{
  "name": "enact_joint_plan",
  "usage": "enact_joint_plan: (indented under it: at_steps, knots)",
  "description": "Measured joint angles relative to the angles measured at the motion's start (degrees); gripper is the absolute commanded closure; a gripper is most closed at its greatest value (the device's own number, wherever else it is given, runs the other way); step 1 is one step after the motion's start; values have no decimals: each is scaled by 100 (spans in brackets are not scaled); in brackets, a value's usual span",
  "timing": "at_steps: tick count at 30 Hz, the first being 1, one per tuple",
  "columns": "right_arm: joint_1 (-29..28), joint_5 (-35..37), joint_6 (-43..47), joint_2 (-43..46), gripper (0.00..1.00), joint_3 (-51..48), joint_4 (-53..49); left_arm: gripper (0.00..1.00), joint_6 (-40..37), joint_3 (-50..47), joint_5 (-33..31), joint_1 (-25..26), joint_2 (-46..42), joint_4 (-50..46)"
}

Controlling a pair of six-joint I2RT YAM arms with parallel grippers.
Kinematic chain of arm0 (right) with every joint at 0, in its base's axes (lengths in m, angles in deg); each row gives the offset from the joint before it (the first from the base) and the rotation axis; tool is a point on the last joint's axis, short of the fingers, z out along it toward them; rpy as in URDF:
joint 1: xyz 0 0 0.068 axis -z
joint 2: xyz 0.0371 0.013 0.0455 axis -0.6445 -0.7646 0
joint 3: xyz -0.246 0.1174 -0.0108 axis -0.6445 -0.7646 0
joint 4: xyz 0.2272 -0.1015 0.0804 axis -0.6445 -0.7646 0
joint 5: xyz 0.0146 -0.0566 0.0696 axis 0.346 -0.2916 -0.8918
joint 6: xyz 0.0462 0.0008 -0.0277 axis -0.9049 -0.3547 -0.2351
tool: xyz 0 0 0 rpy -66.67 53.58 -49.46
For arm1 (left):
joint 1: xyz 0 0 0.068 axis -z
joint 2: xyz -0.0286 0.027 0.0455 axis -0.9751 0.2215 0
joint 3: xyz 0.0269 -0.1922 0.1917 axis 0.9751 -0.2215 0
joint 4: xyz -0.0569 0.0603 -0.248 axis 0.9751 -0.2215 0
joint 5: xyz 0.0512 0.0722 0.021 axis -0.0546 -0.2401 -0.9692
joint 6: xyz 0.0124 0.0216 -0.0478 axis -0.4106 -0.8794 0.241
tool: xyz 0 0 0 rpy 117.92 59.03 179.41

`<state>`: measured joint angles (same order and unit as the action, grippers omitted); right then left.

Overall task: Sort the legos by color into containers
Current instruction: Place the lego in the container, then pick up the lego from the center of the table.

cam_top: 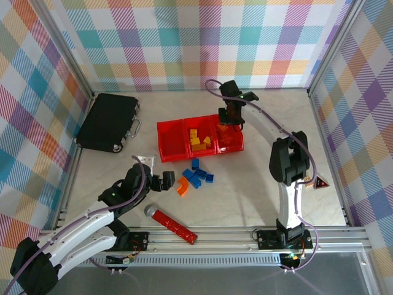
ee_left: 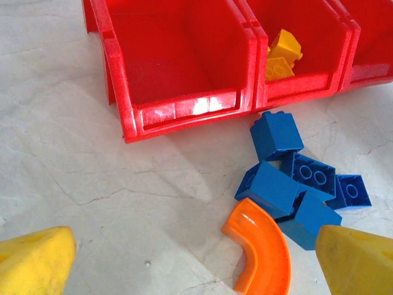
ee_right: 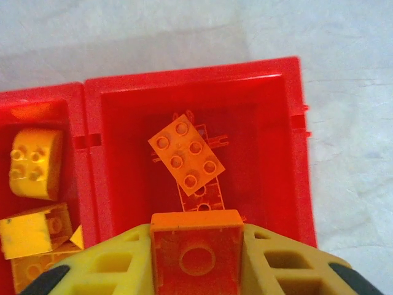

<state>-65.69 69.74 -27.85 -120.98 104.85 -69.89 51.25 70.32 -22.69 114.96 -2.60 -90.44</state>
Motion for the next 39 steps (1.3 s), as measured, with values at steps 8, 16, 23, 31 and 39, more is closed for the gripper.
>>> enact_joint_plan:
  at_steps: [8,16,23,31,39]
  knots:
    - [48,-216,59,-181,45,243,-28,0,271,2,44,0,68,-109]
    - [92,-350,120,-177,38,245,-31,0,304,2,232,0,319,-96]
    - [118,-669,83,577,35,-654,177,0,168,229,610,4,911,-68]
    - [118,-981,-127,2275,34,-2245,774,0,-188,841,1222,11,2039,-7]
    - [118,-1003,-319,2809,33,-3254,970,4,-103,1633,1333,13,3110,-17]
